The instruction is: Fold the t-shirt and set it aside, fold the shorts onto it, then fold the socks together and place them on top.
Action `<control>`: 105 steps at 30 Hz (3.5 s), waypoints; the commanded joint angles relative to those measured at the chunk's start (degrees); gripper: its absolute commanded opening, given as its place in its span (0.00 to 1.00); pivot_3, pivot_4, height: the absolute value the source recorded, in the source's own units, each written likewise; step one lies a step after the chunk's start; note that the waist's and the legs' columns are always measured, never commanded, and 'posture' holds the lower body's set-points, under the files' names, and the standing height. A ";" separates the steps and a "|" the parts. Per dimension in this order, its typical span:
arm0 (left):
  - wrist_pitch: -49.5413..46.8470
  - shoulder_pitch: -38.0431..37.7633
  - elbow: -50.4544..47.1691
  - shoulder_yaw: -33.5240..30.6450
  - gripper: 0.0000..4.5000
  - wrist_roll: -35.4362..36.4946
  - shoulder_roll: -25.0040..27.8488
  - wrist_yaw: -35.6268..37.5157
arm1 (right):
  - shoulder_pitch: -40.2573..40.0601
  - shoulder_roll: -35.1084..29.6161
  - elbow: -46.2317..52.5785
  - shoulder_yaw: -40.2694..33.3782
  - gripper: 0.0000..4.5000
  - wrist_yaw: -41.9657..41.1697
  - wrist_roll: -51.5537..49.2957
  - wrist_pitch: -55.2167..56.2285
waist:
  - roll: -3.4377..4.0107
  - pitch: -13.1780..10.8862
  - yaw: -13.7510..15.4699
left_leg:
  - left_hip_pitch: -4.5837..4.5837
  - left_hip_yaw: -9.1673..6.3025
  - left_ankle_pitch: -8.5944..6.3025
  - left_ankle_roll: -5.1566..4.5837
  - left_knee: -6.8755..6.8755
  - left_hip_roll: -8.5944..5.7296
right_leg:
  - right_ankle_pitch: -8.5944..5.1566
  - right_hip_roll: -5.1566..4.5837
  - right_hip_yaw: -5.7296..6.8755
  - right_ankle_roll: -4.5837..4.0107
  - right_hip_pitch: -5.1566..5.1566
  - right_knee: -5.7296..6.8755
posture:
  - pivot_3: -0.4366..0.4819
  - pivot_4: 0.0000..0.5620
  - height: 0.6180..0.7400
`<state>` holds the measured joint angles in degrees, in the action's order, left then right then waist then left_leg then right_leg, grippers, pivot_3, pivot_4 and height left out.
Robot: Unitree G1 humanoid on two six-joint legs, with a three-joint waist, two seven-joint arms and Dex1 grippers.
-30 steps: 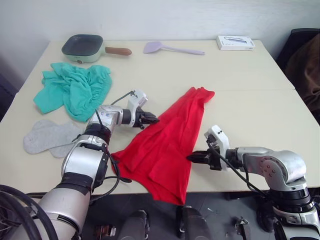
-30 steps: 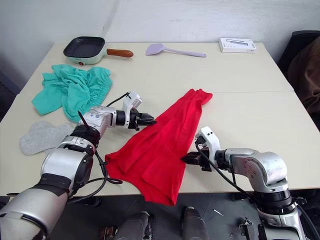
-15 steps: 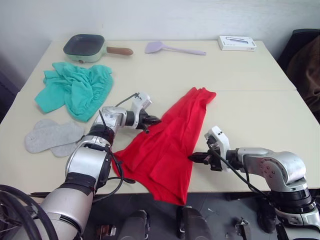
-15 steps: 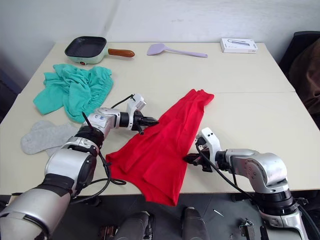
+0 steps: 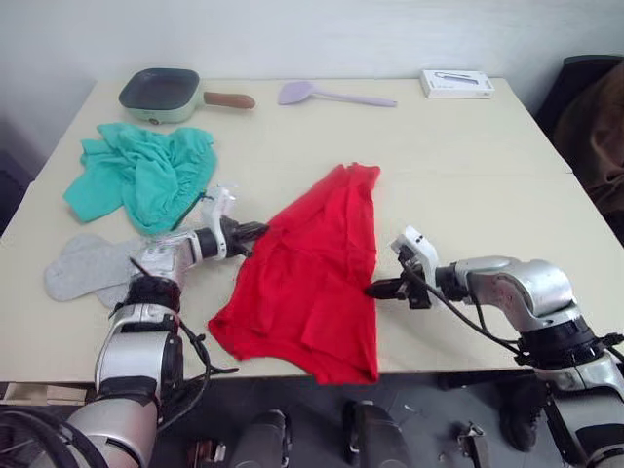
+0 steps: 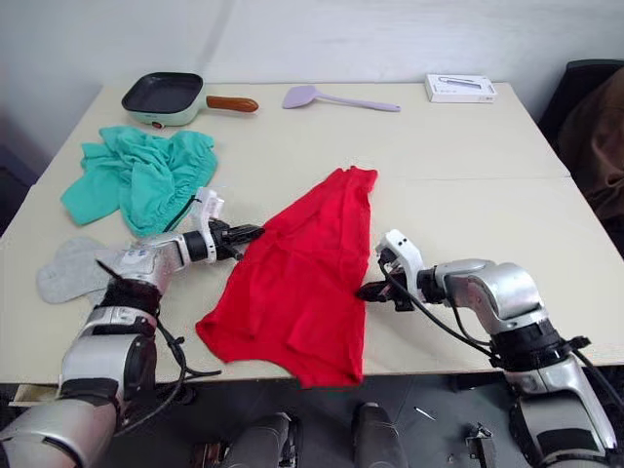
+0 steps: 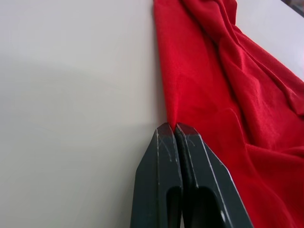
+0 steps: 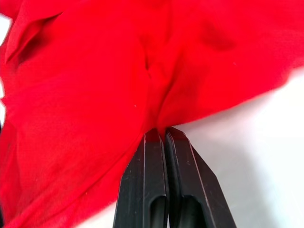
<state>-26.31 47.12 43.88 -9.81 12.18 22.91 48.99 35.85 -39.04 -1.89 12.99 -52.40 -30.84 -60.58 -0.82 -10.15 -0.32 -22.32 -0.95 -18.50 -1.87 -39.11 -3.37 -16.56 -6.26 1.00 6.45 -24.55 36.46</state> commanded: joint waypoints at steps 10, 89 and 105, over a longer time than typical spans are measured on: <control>-19.33 -21.38 -46.85 -6.13 0.01 10.77 -2.69 -17.89 | 9.65 1.60 -13.66 7.55 0.00 -12.85 9.85 12.03 | -0.01 0.01 0.34 | -0.02 -0.07 -0.01 0.03 0.00 -0.01 | 0.01 -0.01 0.06 -0.03 0.04 -0.20 | 0.48 0.27 1.00; 66.62 -23.89 -26.97 21.91 0.99 -12.24 28.16 20.50 | -11.25 -5.36 -10.92 5.35 1.00 -21.92 25.54 99.14 | 0.87 0.19 0.33 | 2.05 0.10 -0.55 0.11 1.07 0.84 | -0.25 0.64 0.03 -0.52 2.03 -1.42 | 0.48 0.27 1.00; 56.64 -25.39 -28.94 23.72 0.24 -8.10 24.50 24.11 | -11.89 -4.33 -6.73 4.98 0.16 -25.79 21.87 88.03 | 0.91 0.18 0.41 | 2.01 0.07 -0.52 0.19 1.07 0.83 | -0.25 0.64 0.04 -0.51 1.99 -1.44 | 0.48 0.27 1.00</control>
<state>32.47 23.28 16.00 12.66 3.90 47.99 72.92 24.61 -42.06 -11.18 18.61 -76.75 -6.82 28.99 0.09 -9.97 0.09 -20.32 -0.88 -19.02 -1.68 -38.04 -2.54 -16.81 -5.61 1.05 5.93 -22.57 35.02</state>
